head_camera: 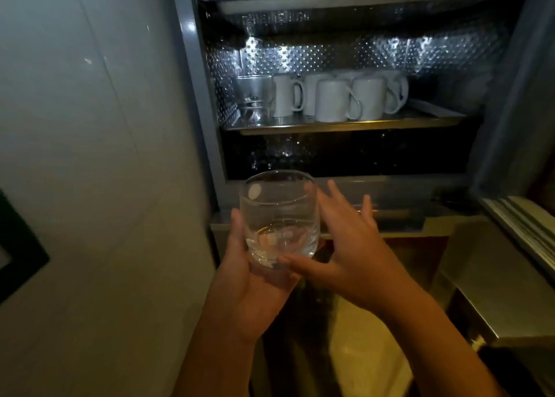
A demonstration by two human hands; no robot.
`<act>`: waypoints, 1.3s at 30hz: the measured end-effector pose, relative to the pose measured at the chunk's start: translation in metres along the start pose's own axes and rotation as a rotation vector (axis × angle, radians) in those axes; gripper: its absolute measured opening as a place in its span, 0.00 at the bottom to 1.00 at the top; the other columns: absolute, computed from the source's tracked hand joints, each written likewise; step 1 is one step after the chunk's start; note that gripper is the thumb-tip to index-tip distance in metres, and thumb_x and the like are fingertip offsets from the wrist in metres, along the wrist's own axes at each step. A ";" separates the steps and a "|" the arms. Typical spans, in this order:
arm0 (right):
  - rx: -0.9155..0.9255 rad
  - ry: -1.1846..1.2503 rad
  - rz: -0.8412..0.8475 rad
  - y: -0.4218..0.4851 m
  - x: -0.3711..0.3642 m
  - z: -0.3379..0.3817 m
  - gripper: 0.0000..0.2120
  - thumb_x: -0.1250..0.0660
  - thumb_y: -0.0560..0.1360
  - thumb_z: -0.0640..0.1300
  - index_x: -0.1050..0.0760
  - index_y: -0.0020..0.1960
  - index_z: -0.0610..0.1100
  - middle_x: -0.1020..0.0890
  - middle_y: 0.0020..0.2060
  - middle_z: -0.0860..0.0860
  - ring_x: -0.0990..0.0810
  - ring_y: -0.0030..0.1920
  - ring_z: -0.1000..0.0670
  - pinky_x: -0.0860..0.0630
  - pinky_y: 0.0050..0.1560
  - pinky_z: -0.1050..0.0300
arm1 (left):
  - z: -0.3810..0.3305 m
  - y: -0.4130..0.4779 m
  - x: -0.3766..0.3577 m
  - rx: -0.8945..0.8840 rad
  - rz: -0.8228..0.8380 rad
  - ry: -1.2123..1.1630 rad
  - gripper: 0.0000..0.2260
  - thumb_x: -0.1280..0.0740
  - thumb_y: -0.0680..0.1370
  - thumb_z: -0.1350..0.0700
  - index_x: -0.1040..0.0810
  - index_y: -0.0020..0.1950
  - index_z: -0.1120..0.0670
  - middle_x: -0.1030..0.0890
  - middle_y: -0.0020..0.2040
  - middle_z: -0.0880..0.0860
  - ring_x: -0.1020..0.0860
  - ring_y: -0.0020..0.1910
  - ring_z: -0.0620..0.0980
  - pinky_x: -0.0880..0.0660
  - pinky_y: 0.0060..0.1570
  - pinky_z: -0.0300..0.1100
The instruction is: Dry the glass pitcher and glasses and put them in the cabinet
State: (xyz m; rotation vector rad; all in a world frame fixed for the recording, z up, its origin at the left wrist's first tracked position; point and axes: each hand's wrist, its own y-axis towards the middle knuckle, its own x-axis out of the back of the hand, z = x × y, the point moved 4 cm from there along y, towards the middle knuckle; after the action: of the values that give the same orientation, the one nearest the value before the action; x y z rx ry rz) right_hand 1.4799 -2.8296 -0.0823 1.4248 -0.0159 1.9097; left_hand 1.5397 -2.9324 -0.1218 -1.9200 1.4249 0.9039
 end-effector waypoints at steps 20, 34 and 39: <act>0.159 -0.119 -0.050 0.152 0.071 -0.086 0.56 0.60 0.52 0.82 0.54 0.75 0.57 0.54 0.70 0.63 0.62 0.72 0.61 0.75 0.66 0.51 | -0.052 0.149 -0.069 -0.070 0.175 0.201 0.29 0.50 0.78 0.37 0.31 0.69 0.54 0.26 0.65 0.59 0.31 0.67 0.57 0.34 0.64 0.51; 0.131 -0.020 -0.149 0.205 0.080 -0.103 0.48 0.50 0.56 0.77 0.46 0.72 0.58 0.41 0.70 0.64 0.62 0.61 0.75 0.77 0.59 0.65 | -0.080 0.201 -0.082 -0.039 0.328 0.129 0.27 0.46 0.78 0.41 0.33 0.70 0.58 0.26 0.64 0.63 0.25 0.61 0.58 0.30 0.62 0.51; 0.124 -0.097 -0.122 0.220 0.074 -0.107 0.50 0.50 0.56 0.78 0.47 0.74 0.56 0.40 0.72 0.60 0.56 0.70 0.68 0.77 0.62 0.62 | -0.087 0.215 -0.078 -0.054 0.347 0.141 0.27 0.46 0.78 0.42 0.35 0.71 0.57 0.26 0.64 0.63 0.23 0.58 0.58 0.25 0.56 0.50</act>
State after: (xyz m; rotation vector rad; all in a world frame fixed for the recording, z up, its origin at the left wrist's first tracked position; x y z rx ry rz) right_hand 1.2604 -2.9042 0.0267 1.5637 0.1429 1.7671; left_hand 1.3330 -3.0122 -0.0187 -1.8366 1.8747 0.9851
